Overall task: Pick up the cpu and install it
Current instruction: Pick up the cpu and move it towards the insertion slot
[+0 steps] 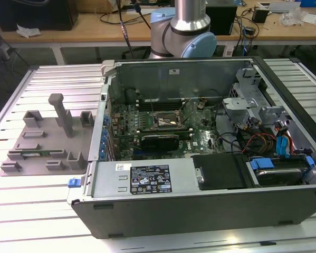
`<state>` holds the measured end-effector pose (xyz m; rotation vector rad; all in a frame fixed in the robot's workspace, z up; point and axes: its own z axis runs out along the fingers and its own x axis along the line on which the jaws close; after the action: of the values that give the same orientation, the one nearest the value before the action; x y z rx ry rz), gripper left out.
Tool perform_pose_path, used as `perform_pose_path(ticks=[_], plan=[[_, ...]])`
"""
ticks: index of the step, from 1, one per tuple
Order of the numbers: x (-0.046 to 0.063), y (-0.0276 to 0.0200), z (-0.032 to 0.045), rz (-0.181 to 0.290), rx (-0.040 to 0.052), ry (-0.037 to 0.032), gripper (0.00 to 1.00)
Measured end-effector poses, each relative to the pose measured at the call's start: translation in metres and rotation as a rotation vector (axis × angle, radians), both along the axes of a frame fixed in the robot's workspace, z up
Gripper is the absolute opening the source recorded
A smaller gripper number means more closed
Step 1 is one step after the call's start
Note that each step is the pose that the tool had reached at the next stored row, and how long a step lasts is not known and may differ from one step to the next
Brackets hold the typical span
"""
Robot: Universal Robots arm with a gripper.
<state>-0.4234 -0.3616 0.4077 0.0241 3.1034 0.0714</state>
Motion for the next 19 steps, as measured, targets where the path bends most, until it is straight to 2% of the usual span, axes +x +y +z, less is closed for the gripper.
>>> perform_pose_path(ticks=[2,14,19], plan=[[0.003,0.0000,0.0000,0.000,0.0000,0.0001,0.55],[0.037,-0.0001,-0.0001,0.000,0.0000,0.0000,0.55],[0.055,-0.0002,-0.0001,0.000,0.0001,-0.0001,0.55]])
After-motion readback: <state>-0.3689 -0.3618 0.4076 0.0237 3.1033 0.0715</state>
